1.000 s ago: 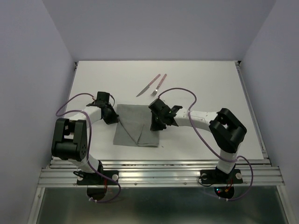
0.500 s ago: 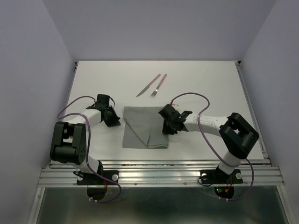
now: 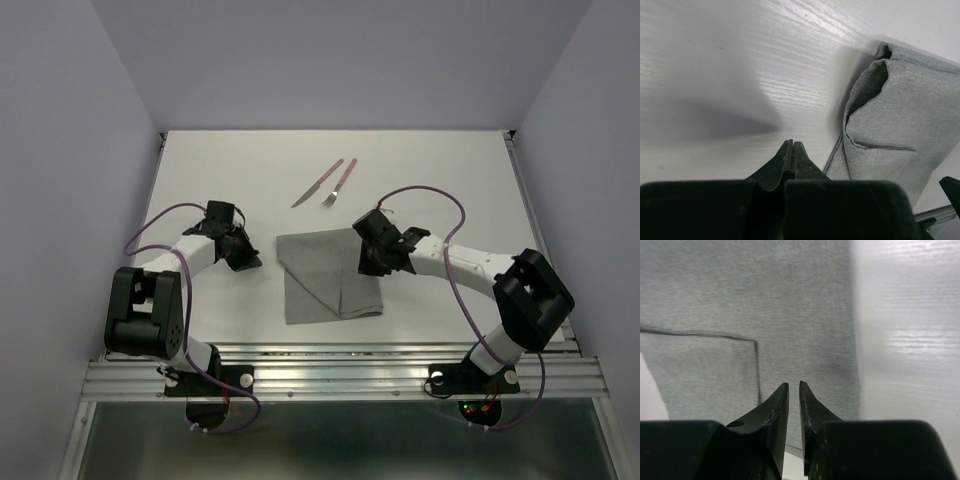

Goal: Fold the napkin into a case and place the utensils inside
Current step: Smooth out the square-folded napkin at the center of the board.

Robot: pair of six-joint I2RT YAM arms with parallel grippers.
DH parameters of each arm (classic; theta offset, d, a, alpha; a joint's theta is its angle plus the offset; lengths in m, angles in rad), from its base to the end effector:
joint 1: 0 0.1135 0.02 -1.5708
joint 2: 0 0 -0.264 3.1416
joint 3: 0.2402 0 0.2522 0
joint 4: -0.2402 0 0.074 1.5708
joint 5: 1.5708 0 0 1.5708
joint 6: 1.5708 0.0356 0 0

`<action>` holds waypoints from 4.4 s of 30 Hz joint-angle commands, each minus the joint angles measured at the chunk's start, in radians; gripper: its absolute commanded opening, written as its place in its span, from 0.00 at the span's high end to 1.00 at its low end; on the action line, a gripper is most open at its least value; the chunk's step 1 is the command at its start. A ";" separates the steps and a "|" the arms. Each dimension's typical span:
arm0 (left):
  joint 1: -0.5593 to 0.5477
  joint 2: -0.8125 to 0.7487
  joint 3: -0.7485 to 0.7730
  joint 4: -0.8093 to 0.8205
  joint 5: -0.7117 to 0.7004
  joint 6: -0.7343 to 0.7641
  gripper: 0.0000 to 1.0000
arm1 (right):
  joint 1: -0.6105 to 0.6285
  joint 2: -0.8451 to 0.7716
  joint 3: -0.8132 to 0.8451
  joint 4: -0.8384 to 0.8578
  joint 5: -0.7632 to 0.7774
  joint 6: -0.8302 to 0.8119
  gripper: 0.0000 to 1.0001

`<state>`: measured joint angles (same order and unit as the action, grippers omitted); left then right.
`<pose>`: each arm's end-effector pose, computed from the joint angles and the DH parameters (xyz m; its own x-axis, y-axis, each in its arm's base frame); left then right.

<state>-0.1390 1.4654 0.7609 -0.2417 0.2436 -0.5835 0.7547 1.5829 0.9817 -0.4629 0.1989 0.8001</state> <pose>0.2773 -0.0475 0.1750 -0.8215 -0.4250 -0.3802 -0.2138 0.8477 -0.4855 0.2321 0.2086 0.1932 -0.8754 0.1422 -0.4620 0.0378 0.9730 0.2278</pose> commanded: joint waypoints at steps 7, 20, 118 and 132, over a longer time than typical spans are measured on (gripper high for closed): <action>-0.022 0.035 -0.029 0.042 0.040 0.027 1.00 | 0.064 0.100 0.141 0.073 -0.062 -0.018 0.80; -0.022 0.058 -0.017 0.041 0.040 0.037 1.00 | 0.103 0.180 0.121 0.164 -0.190 -0.009 0.50; -0.409 -0.094 0.145 -0.358 -0.202 0.088 1.00 | -0.061 0.253 0.098 0.030 0.059 0.156 0.95; -0.378 -0.048 0.207 -0.185 -0.119 0.008 1.00 | -0.061 0.197 0.081 0.041 0.037 0.149 0.95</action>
<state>-0.5167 1.3617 0.9516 -0.4946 0.0769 -0.5560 0.7071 1.7969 1.0966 -0.3927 0.2146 0.9642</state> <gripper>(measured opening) 0.019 0.053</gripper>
